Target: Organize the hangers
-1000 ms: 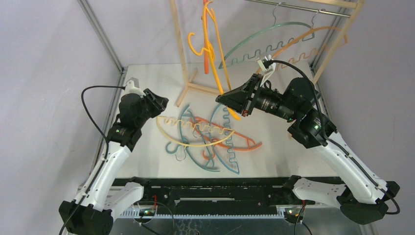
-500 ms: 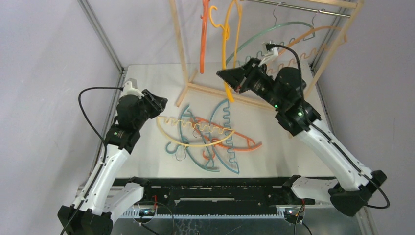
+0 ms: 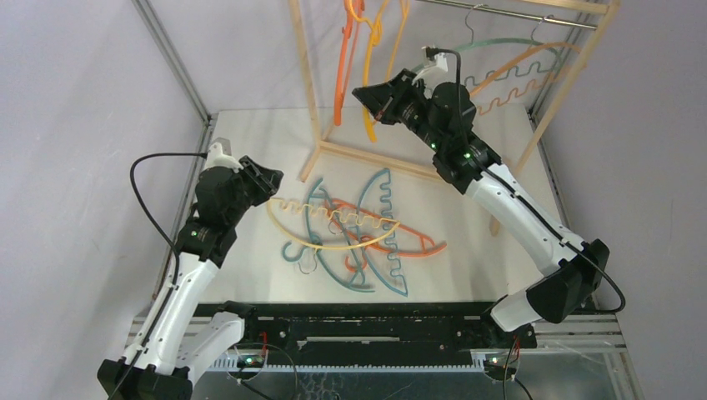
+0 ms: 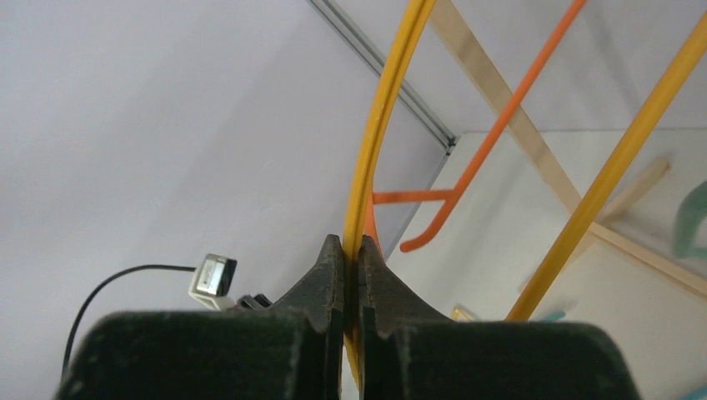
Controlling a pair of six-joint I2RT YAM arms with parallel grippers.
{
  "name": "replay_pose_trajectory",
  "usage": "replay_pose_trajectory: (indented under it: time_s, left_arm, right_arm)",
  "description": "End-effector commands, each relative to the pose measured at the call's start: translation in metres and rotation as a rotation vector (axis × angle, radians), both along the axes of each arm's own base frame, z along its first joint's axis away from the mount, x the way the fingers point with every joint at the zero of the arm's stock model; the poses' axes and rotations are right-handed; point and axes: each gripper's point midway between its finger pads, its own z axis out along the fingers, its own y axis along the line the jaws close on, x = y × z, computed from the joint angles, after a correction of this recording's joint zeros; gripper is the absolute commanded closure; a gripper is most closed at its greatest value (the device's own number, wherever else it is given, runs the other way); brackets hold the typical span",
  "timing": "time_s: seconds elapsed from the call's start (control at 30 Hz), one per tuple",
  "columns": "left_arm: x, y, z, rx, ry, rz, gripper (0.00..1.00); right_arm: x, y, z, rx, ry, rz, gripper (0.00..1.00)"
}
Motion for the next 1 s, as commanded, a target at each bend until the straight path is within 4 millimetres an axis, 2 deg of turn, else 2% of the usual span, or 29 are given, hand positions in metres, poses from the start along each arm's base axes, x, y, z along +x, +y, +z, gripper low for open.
replay_pose_trajectory:
  time_s: [0.0, 0.27, 0.47, 0.87, 0.97]
  left_arm:
    - [-0.002, 0.006, -0.005, 0.02, -0.007, 0.007, 0.59]
    - [0.0, 0.007, -0.01, 0.01, 0.003, 0.009, 0.58]
    - [0.002, 0.01, -0.014, 0.015, 0.013, 0.015, 0.59]
    - [0.006, 0.011, -0.023, 0.005, 0.03, 0.024, 0.59]
    - [0.008, 0.011, -0.025, 0.004, 0.034, 0.023, 0.59]
  right_arm:
    - [-0.005, -0.019, 0.074, 0.12, -0.171, -0.045, 0.98]
    - [0.019, -0.032, 0.06, 0.097, -0.141, -0.104, 0.97]
    - [0.036, -0.029, 0.042, 0.084, -0.101, -0.109, 0.98]
    - [0.045, -0.027, 0.024, 0.068, -0.064, -0.114, 0.98]
    - [0.046, -0.025, 0.014, 0.064, -0.041, -0.11, 0.98]
